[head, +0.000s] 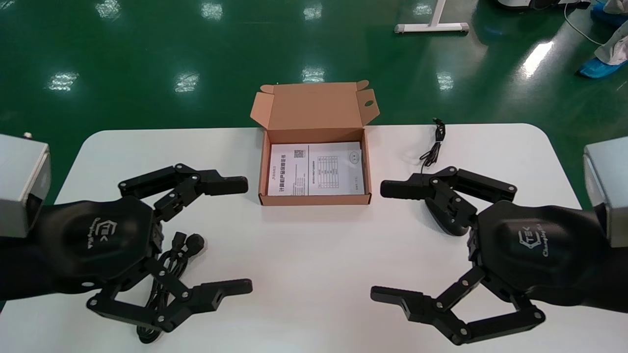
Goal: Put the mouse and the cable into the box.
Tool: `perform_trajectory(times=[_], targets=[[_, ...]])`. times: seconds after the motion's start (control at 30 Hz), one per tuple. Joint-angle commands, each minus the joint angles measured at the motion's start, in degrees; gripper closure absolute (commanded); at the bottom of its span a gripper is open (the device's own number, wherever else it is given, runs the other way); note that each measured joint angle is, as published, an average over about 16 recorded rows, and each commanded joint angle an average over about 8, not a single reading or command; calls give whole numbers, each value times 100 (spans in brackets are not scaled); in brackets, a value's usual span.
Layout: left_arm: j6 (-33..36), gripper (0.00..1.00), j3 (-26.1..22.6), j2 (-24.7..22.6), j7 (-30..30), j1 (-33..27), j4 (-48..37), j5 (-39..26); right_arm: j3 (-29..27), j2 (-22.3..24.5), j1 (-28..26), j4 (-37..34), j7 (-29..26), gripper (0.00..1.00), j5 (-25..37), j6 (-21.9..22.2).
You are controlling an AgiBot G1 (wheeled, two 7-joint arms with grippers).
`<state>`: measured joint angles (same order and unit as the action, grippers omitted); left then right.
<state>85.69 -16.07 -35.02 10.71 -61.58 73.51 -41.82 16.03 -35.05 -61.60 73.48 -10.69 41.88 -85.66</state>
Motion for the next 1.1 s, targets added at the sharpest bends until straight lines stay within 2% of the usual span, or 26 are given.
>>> perform_trajectory(times=[0.03, 0.77, 0.97, 1.1], targets=[[0, 0, 0, 0, 0, 0, 0, 0, 0, 0, 0, 0, 0, 0, 0, 0], [6, 0, -6, 5, 1, 9, 2, -5, 6, 32, 14, -21, 6, 0, 28, -16], [-73, 0, -60, 29, -105, 239, -62, -160, 31, 254, 174, -241, 227, 0, 374, 41], [-222, 0, -80, 109, -280, 559, -98, -337, 36, 453, 399, -514, 491, 0, 729, 234]])
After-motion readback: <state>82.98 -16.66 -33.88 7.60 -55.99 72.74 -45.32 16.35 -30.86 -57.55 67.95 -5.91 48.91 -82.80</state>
